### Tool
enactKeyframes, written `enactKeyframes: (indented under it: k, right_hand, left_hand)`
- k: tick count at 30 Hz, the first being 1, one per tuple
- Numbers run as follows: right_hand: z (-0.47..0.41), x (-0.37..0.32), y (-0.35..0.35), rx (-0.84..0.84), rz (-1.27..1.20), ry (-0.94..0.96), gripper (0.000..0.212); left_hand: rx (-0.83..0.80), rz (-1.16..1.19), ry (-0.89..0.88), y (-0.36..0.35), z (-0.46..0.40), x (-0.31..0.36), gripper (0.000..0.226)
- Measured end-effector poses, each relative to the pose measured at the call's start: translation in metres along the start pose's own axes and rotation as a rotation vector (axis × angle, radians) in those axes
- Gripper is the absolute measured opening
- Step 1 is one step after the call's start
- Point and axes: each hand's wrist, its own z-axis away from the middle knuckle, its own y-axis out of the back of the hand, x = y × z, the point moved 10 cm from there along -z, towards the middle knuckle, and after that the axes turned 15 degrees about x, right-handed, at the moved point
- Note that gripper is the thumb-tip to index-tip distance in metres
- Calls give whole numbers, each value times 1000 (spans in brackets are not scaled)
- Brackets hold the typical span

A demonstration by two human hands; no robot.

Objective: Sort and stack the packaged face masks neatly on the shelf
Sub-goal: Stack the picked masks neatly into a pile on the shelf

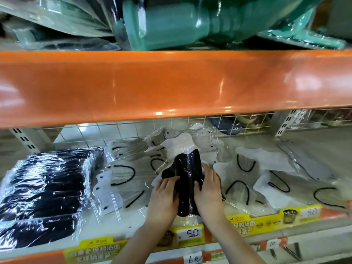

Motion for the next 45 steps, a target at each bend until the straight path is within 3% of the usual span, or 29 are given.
enactKeyframes:
  k: [3,7,11,14,17,19,21,25,29,32,33,36,38,45]
  right_hand:
    - [1,11,1,-100,-131,-227,60]
    - [0,24,-3,-135,-211,-393,51]
    - [4,26,-4,-145,-404,-502,47]
    - [-1,12,-4,-154,-536,-475,42]
    - [-12,-15,5,-84,-456,-212,57]
    - [-17,-39,15,7,-216,119,61]
    - [-10,-65,15,61,1,463,52]
    - [12,-97,-1,-3,57,737,40]
    - [28,-113,-27,-89,93,796,32]
    - [33,-127,-42,-85,81,763,26]
    - [35,-134,-47,-95,57,752,30]
    - [41,-153,-61,-112,-7,727,32]
    - [47,-164,-68,-120,-30,714,24]
    - [88,-224,-76,-93,-141,839,27]
  left_hand:
    - [45,93,144,6,-2,-11,48]
    - [60,311,404,10,0,-26,41]
    - [28,580,616,13,4,-28,24]
    - [64,667,672,27,-2,-28,28]
    - [146,626,634,52,-13,-34,28]
    - [184,576,604,71,-20,-42,30]
    - [148,519,571,83,-24,-49,33]
    - [-6,329,473,93,-25,-66,24]
    - [59,41,261,121,-26,-78,27]
    - [-41,-116,86,129,-19,-59,63]
    - [-20,-205,-26,134,-17,-50,63]
    - [126,-352,-271,148,-9,-37,32]
    - [203,-368,-260,160,-5,-51,25]
    - [423,-489,-145,229,17,-100,23]
